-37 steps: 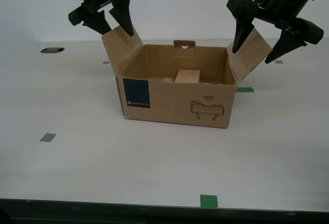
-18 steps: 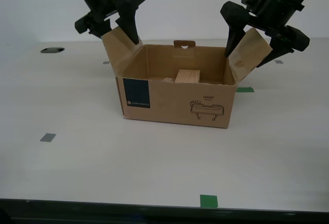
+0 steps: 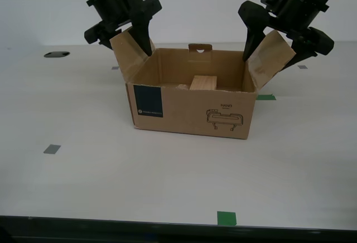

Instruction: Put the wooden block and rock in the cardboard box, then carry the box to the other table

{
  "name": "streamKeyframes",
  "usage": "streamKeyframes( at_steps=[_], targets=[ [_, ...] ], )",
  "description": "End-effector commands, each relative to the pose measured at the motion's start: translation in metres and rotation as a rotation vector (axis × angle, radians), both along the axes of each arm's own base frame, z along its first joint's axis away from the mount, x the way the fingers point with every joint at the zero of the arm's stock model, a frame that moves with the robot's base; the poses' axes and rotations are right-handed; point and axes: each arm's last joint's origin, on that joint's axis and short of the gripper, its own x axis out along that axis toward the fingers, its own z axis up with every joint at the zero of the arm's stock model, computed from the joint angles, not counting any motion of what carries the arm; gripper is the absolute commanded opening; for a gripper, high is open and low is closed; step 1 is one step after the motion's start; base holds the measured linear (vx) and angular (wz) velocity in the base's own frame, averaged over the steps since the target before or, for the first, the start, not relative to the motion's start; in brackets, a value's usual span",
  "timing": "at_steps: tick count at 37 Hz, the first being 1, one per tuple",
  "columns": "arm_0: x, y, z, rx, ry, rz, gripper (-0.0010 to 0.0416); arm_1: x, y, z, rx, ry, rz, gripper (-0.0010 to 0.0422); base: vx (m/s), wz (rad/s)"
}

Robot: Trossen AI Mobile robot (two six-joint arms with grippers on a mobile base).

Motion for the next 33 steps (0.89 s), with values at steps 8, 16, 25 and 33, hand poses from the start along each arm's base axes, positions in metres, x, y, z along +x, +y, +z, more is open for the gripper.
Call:
streamKeyframes(
  at_steps=[8,16,25,33],
  targets=[
    [0.0001,0.0009,0.0000,0.012,0.000,0.004,0.0389,-0.0016,-0.0031,-0.0001,-0.001,0.003,-0.006,0.0263,0.000,0.000],
    [-0.0008,0.0032,0.0001,0.021,0.006,0.012,0.0389,-0.0025,-0.0046,-0.0002,0.000,0.004,-0.010,0.0263,0.000,0.000],
    [-0.0018,0.0061,0.0005,0.057,0.018,0.026,0.0386,-0.0041,-0.0062,-0.0006,0.003,0.012,-0.015,0.0263,0.000,0.000],
    [-0.0020,0.0065,0.0005,0.057,0.018,0.027,0.0361,-0.0041,-0.0062,-0.0007,0.003,0.011,-0.015,0.0253,0.000,0.000]
  ],
)
